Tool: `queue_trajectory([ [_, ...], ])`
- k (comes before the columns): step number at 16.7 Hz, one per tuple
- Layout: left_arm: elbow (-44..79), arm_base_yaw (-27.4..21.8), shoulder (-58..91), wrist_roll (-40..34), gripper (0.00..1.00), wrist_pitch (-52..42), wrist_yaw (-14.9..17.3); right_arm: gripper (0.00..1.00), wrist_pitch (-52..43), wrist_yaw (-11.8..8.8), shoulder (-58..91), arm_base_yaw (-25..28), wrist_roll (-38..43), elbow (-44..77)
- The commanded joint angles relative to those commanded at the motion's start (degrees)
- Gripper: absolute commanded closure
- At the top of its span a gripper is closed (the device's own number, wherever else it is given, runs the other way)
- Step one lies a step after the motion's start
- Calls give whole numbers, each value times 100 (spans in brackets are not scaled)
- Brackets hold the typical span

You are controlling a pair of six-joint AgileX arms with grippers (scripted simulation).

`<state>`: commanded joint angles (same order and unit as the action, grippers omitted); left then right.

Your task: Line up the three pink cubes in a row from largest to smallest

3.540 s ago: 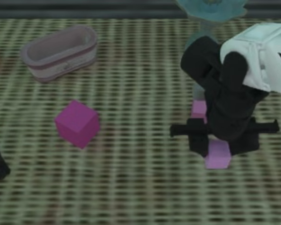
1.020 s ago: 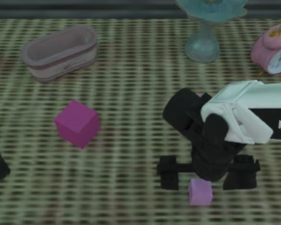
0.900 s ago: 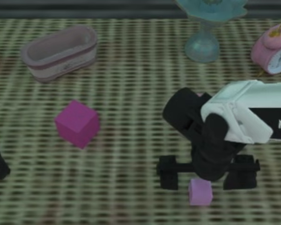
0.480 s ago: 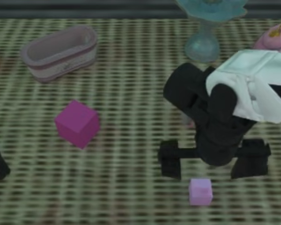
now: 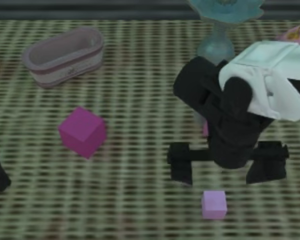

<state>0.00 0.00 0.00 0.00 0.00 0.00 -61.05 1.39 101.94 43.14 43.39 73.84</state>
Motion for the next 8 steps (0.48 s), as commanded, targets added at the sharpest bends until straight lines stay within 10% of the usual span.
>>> queue_trajectory([
  [8,0,0,0,0,0,0,0,0,-934,-77,2001,-1083,-479,2887],
])
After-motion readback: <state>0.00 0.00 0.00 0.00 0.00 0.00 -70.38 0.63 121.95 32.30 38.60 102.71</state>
